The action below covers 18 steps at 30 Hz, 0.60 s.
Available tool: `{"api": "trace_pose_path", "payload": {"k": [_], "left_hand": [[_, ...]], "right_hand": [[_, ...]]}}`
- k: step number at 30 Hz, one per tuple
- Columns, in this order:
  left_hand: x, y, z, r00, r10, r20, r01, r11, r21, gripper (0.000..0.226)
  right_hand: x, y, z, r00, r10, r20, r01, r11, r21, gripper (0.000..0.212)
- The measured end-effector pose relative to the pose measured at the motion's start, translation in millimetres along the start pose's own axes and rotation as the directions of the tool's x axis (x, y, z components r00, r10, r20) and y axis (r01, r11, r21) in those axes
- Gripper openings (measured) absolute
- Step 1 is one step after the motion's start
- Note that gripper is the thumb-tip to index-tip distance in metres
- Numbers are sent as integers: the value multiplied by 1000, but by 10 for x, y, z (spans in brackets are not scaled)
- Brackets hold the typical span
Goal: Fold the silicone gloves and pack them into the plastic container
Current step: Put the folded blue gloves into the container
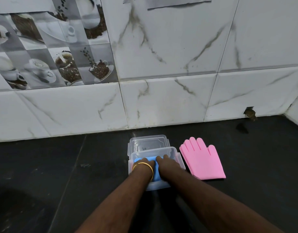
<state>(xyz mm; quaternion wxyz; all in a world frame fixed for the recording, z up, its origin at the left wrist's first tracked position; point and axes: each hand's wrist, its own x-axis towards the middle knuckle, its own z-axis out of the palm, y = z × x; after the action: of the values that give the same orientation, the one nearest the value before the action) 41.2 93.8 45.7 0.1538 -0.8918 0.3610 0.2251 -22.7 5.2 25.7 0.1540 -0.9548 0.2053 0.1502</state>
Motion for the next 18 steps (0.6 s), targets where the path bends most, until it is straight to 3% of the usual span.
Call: {"api": "trace_pose_path", "payload": {"k": [8, 18], "left_hand": [[92, -16, -52, 995, 51, 86, -40, 992, -122, 72], [75, -48, -25, 993, 114, 42, -106, 982, -158, 75]], "right_hand": [[-4, 0, -19, 1000, -8, -4, 8, 1000, 13, 45], [-21, -110, -127, 995, 38, 94, -36, 999, -27, 52]]}}
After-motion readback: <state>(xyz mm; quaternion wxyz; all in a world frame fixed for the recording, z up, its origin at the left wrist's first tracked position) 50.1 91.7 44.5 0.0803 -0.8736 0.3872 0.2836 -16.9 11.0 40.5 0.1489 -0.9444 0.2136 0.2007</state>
